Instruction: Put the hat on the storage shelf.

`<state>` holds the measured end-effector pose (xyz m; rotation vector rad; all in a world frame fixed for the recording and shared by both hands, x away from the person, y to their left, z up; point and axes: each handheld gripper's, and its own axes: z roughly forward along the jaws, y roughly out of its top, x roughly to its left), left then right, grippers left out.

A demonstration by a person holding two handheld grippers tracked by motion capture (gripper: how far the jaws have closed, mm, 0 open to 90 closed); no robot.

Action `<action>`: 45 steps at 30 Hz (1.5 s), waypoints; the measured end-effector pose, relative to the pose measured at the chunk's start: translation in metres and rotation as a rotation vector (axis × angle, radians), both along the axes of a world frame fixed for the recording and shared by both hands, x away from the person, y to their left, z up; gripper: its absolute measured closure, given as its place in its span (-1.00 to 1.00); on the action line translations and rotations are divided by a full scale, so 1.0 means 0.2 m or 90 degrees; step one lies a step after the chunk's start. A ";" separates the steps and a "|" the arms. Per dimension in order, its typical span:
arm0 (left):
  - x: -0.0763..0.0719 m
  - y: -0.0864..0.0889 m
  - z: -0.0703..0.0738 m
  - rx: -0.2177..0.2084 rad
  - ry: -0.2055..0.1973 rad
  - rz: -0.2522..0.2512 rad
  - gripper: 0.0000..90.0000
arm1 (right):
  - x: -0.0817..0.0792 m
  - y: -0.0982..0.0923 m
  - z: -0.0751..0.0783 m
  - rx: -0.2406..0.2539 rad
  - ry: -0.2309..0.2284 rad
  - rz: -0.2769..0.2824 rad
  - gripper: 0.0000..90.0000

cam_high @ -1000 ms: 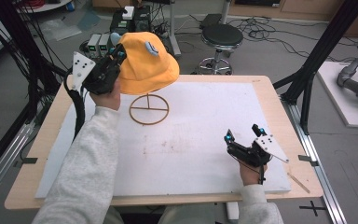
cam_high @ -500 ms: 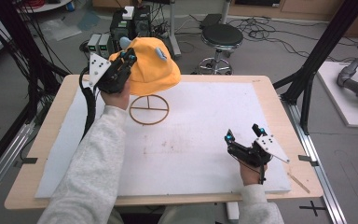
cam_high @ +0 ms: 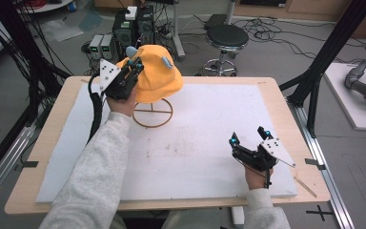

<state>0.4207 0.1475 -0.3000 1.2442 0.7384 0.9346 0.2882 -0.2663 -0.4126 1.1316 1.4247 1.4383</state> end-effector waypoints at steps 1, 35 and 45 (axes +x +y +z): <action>0.00 0.00 0.00 0.002 0.000 0.004 0.89 | 0.00 0.00 0.00 0.001 0.001 0.000 -0.91; -0.19 0.28 0.05 0.058 -0.053 0.042 -0.81 | -0.01 0.04 0.01 -0.026 -0.006 0.009 -0.91; -0.35 0.47 0.01 0.099 -0.064 0.049 -0.88 | -0.01 0.05 0.01 -0.032 -0.009 0.008 -0.91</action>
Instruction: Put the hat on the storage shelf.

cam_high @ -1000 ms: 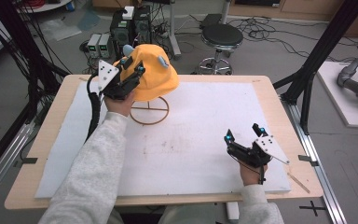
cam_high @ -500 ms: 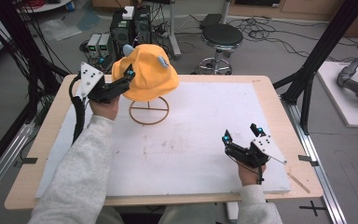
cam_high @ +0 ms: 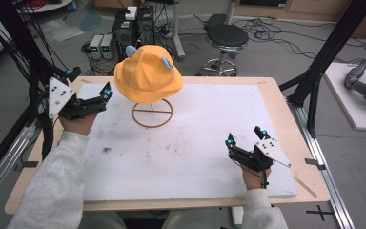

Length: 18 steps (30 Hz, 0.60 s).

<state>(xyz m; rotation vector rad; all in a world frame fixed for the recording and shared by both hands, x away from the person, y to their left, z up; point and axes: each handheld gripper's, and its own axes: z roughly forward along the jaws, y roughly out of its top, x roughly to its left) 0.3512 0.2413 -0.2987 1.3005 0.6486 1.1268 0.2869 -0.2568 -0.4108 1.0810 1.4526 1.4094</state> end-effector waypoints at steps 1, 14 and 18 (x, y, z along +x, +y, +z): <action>-0.05 0.02 -0.02 0.003 -0.002 0.001 -0.89 | 0.00 0.00 0.00 0.003 0.003 0.003 -0.91; -0.25 0.16 -0.24 -0.013 0.042 0.023 -0.88 | 0.00 0.01 0.00 0.004 0.006 0.007 -0.91; -0.29 0.19 -0.32 -0.017 0.063 0.034 -0.88 | 0.01 0.02 0.00 -0.001 0.004 0.010 -0.91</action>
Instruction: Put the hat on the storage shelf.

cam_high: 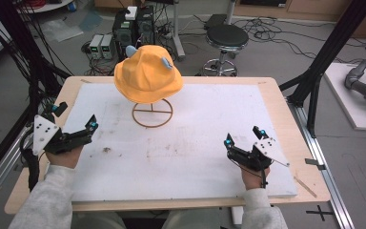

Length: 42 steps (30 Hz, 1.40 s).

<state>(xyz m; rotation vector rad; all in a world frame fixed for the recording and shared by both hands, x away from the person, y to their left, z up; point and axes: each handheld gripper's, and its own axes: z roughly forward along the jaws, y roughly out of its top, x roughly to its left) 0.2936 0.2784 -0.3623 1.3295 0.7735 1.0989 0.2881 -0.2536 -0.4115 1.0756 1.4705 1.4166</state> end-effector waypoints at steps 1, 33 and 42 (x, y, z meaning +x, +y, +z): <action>-0.02 0.00 -0.04 -0.003 0.000 0.005 -0.88 | 0.00 0.00 0.00 -0.004 -0.001 0.000 -0.91; -0.04 0.03 -0.15 0.021 0.042 0.013 -0.88 | 0.02 0.04 -0.01 -0.018 0.003 0.018 -0.91; -0.05 0.04 -0.15 0.021 0.040 0.014 -0.88 | 0.02 0.05 0.00 -0.019 0.001 0.019 -0.91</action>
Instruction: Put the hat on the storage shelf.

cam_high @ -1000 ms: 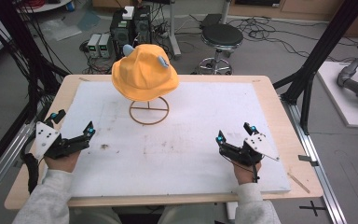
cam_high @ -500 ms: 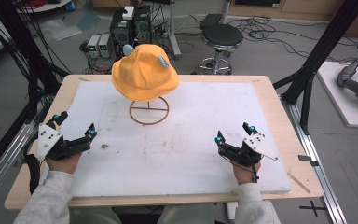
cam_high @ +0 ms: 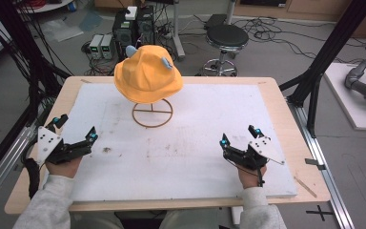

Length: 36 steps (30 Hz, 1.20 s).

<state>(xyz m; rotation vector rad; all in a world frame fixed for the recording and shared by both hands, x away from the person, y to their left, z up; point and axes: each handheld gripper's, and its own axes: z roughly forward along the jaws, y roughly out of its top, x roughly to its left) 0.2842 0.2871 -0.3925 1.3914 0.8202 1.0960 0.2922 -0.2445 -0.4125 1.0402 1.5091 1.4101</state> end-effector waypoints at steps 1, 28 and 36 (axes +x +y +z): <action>0.00 0.00 0.00 0.000 0.001 0.002 -0.88 | 0.00 0.00 0.00 -0.003 0.000 0.001 -0.91; 0.00 0.00 -0.02 0.005 0.004 -0.006 -0.86 | 0.00 0.00 0.00 -0.005 0.001 0.005 -0.91; 0.01 0.00 -0.02 0.008 0.007 -0.009 -0.86 | 0.00 0.00 -0.01 -0.006 0.004 0.002 -0.91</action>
